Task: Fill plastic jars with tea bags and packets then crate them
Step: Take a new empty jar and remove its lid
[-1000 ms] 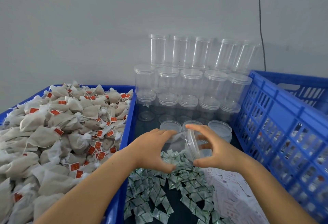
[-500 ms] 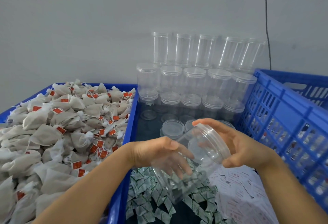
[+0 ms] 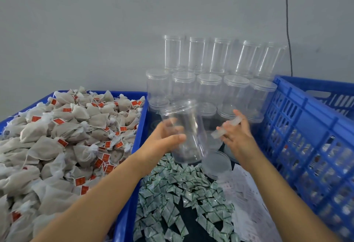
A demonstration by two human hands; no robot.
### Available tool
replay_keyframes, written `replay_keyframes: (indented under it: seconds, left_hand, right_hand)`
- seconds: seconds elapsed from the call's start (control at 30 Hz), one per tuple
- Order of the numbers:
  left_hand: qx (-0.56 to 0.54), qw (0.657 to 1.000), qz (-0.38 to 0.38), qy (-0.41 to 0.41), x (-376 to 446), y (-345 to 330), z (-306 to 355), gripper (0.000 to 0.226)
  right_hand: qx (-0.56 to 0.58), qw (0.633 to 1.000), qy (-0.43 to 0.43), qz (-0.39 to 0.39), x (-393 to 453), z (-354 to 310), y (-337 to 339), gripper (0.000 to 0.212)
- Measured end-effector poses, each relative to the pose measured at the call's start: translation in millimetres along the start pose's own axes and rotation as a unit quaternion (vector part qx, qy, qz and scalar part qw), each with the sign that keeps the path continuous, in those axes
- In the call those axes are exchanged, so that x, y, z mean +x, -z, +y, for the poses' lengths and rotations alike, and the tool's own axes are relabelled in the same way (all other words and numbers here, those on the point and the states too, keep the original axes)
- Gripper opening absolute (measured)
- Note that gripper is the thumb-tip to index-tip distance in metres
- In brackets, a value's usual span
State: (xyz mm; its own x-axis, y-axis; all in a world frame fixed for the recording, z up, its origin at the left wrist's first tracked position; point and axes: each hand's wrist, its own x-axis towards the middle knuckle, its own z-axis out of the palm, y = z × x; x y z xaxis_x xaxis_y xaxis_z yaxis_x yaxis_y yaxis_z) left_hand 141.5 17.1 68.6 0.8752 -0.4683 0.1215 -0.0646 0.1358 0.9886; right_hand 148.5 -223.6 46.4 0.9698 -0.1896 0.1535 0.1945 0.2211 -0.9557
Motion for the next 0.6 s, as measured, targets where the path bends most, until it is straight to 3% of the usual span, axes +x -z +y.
replay_keyframes:
  seconds: [0.1, 0.2, 0.4, 0.6]
  left_hand:
    - [0.036, 0.986, 0.152, -0.050, 7, 9, -6, 0.079]
    - [0.017, 0.970, 0.234, -0.065, 11, 14, -9, 0.070]
    - [0.026, 0.946, 0.315, -0.067, 16, 20, -15, 0.074]
    - [0.046, 0.946, 0.315, -0.062, 19, 20, -17, 0.078]
  right_hand:
    - [-0.183, 0.983, -0.014, 0.024, 19, 26, -15, 0.071]
    - [-0.274, 0.960, 0.001, 0.049, 41, 51, -36, 0.075]
    - [-0.347, 0.937, 0.006, 0.044, 68, 88, -60, 0.086]
    - [-0.434, 0.900, -0.014, 0.034, 76, 102, -63, 0.096]
